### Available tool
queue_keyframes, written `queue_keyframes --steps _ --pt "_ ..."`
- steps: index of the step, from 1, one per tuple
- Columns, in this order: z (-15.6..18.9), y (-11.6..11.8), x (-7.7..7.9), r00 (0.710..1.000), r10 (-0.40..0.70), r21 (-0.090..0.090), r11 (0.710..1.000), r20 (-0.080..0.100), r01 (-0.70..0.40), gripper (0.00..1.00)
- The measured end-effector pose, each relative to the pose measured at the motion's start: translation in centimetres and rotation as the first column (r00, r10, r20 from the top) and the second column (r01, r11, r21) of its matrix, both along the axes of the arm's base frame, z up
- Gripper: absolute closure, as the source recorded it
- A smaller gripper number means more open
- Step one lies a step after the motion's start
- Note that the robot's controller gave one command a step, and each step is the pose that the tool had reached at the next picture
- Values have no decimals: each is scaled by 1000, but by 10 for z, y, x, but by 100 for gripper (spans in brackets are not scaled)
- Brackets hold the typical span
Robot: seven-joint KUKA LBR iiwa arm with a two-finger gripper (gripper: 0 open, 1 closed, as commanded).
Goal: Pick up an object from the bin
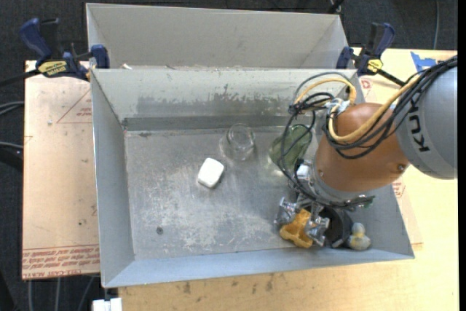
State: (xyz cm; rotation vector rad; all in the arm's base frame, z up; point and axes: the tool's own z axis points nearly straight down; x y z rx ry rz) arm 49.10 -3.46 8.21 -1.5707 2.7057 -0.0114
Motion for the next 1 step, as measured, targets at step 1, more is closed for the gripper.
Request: queue_keyframes --steps 1 --pt "0 0 0 1000 0 0 1000 0 0 100"
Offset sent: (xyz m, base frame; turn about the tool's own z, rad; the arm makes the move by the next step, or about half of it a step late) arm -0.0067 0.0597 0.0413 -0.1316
